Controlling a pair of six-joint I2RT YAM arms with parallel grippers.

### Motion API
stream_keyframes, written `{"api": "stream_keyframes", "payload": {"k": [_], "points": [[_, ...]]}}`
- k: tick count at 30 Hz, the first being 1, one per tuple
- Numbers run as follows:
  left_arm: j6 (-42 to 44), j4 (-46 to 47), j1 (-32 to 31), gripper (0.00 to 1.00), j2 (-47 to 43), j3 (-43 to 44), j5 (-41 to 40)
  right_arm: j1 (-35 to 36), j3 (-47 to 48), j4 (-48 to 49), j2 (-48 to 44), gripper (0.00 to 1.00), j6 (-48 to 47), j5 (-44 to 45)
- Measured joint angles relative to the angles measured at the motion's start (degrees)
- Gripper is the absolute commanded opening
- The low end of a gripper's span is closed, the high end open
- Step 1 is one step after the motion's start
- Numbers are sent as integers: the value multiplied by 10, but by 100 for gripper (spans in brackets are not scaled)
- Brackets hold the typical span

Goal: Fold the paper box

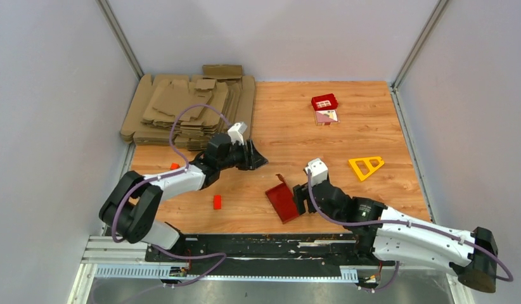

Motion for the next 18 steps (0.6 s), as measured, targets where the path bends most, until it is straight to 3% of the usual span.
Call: {"api": "stream_keyframes", "payload": {"k": [10, 18], "points": [[77, 273, -3, 57, 76, -37, 169, -103, -5, 16, 40, 68, -24, -131], [94, 351, -8, 55, 82, -93, 192, -133, 37, 15, 80, 49, -35, -177]]}}
